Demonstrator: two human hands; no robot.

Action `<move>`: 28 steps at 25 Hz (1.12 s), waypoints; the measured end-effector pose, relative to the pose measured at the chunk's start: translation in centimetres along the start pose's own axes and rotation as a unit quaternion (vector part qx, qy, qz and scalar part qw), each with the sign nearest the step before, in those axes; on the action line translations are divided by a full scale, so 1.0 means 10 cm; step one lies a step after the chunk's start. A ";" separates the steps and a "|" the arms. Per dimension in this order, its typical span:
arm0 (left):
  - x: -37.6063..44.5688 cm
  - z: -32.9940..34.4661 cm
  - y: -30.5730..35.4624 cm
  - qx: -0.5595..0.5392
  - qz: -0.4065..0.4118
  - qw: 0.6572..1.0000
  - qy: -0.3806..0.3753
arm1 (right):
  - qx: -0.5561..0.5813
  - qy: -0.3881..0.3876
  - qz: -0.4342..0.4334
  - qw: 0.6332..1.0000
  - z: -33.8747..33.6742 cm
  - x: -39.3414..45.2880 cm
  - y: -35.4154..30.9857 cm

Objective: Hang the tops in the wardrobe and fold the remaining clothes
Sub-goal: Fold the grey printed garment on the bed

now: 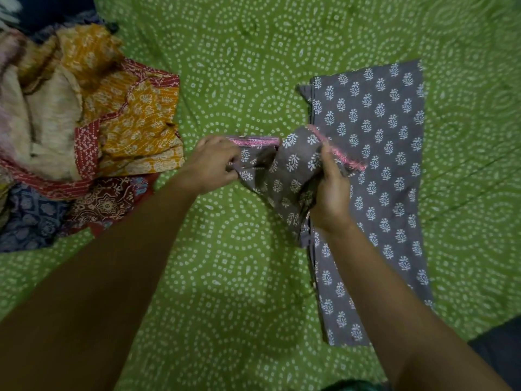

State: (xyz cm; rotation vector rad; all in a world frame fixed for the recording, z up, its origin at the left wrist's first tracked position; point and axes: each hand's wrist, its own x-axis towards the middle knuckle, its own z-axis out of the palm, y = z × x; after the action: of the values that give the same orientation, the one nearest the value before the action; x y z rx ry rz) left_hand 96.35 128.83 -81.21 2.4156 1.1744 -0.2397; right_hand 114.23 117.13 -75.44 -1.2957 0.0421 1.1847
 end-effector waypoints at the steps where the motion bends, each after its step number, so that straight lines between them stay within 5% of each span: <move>1: -0.03 -0.10 -0.01 -0.089 -0.031 0.995 -0.020 | 0.002 0.008 0.005 1.000 0.00 -0.02 0.00; 4: -0.14 -0.37 -0.06 -0.371 -0.106 0.913 -0.136 | 0.011 0.013 0.011 1.000 -0.01 -0.05 0.00; 6: -0.18 -0.39 -0.19 -0.403 -0.168 0.887 -0.152 | 0.006 0.001 -0.002 1.000 0.02 -0.07 0.00; 10: -0.29 -0.01 -0.30 -0.365 -0.370 0.852 0.064 | -0.008 0.027 -0.009 1.000 0.05 0.02 0.00; 14: -0.48 0.42 0.16 -0.407 -0.521 0.714 0.232 | -0.028 0.033 0.000 0.999 0.07 0.09 0.01; 18: -0.46 0.70 0.43 -0.420 -0.455 0.760 0.196 | -0.049 0.025 0.006 0.998 0.11 0.05 -0.01; 21: -0.59 0.64 0.43 -0.407 -0.431 0.760 0.265 | -0.093 0.036 -0.037 0.994 0.17 -0.09 -0.06; 28: -2.01 0.99 0.37 -0.334 -0.379 0.832 0.230 | -0.190 -0.012 -0.132 0.973 0.32 -0.55 0.14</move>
State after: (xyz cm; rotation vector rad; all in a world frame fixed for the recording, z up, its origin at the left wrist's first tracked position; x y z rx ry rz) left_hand 87.07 108.12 -81.99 1.3291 1.9846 0.4849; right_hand 108.89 115.74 -71.93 -1.5650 -0.3819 1.0054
